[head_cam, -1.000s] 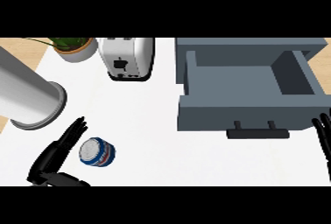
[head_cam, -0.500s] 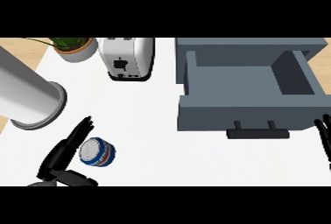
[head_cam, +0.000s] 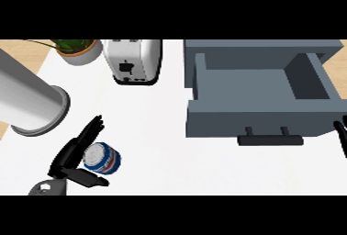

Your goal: Pick up the can, place it into the drawer and close the drawer

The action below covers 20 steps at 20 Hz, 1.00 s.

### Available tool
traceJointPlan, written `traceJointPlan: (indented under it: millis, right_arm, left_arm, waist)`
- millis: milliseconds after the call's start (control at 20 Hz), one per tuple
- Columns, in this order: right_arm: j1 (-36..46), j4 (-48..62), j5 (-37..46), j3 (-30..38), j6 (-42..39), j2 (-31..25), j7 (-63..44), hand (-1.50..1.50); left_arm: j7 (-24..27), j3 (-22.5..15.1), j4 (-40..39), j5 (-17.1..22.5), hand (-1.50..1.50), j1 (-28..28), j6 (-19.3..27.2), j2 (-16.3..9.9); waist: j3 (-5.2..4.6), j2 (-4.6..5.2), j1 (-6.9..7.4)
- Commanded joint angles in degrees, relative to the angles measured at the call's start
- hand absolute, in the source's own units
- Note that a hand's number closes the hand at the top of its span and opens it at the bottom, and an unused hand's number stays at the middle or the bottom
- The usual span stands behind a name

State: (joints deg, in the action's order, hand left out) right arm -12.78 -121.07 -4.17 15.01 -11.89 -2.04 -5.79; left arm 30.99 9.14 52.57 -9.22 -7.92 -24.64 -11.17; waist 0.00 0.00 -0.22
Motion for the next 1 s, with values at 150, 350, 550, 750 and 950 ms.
traceJointPlan:
  millis: [150, 350, 550, 750, 950]
  right_arm:
    - [-0.35, 0.4, 2.34, -1.85, 0.49, 1.78, 2.65, -1.5]
    - [-3.41, 1.37, 0.64, -0.33, -1.96, 1.94, 4.68, -1.5]
    - [-1.44, 1.18, -2.13, 2.05, -2.95, -0.08, 2.02, -1.5]
    - [-2.61, -4.36, -0.66, -0.31, -0.54, 2.0, -1.3, -1.5]
    - [0.79, -1.57, 1.03, -0.55, 0.11, 1.44, -1.37, -1.5]
  left_arm:
    - [-2.78, -1.32, -0.6, 0.46, -1.5, -2.28, 0.91, 1.85]
    - [-2.29, -3.18, 2.37, -0.02, -1.5, -0.35, 2.06, 3.57]
    - [-1.15, -2.93, -1.11, 0.55, -1.5, -3.09, -0.23, 2.49]
    - [-0.2, -5.0, 0.71, -0.05, 1.5, -1.43, 2.41, 6.32]
    - [-2.19, -6.15, 4.96, 2.12, 1.5, 2.41, -1.52, 6.58]
  waist:
    - [0.0, -0.01, 0.02]
    - [0.01, -0.04, 0.03]
    - [0.0, -0.01, -0.02]
    - [0.0, -0.03, 0.01]
    - [0.01, -0.05, 0.27]
